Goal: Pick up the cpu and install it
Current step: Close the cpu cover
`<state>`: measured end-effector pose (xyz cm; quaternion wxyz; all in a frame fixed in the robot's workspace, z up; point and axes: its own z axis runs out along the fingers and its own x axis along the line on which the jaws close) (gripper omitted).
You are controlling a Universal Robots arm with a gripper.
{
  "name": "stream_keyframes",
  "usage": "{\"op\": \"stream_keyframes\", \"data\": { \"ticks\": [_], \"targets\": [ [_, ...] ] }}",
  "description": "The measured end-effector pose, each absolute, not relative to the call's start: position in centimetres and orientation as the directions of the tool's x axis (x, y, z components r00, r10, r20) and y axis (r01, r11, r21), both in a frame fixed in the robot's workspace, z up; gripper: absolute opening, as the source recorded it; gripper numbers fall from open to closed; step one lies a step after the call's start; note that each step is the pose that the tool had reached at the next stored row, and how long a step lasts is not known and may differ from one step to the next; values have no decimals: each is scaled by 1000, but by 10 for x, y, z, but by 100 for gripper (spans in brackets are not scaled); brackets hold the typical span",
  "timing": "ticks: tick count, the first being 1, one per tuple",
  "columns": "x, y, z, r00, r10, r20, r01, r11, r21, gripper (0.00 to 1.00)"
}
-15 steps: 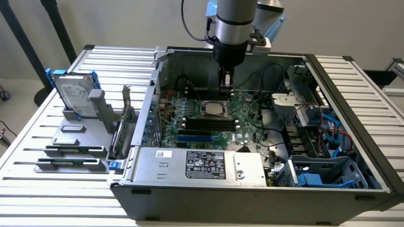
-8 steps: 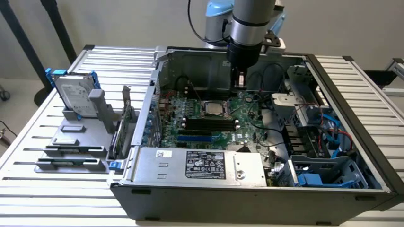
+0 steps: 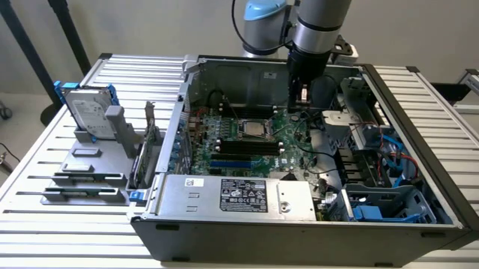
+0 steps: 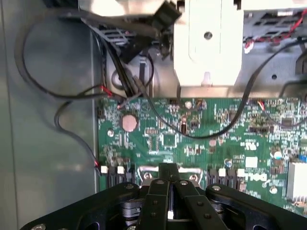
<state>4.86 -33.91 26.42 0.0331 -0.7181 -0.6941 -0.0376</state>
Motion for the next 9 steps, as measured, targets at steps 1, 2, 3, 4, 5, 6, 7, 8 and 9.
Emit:
{"op": "stream_keyframes", "data": {
  "ticks": [1, 2, 3, 4, 5, 6, 7, 8, 9],
  "targets": [
    [52, -339, 264, 34, 994, 103, 999, -34, 4, 11],
    [54, -340, 264, 34, 994, 105, 999, -34, 4, 11],
    [56, -340, 264, 34, 994, 107, 999, -34, 4, 11],
    [57, -340, 263, 34, 994, 109, 999, -34, 4, 11],
    [58, -340, 261, 34, 993, 110, 999, -34, 4, 11],
    [59, -340, 260, 34, 993, 111, 999, -34, 4, 11],
    [59, -340, 258, 34, 993, 112, 999, -34, 4, 11],
    [59, -340, 256, 34, 993, 112, 999, -34, 4, 11],
    [59, -340, 254, 34, 993, 112, 999, -34, 4, 11]
  ]
}}
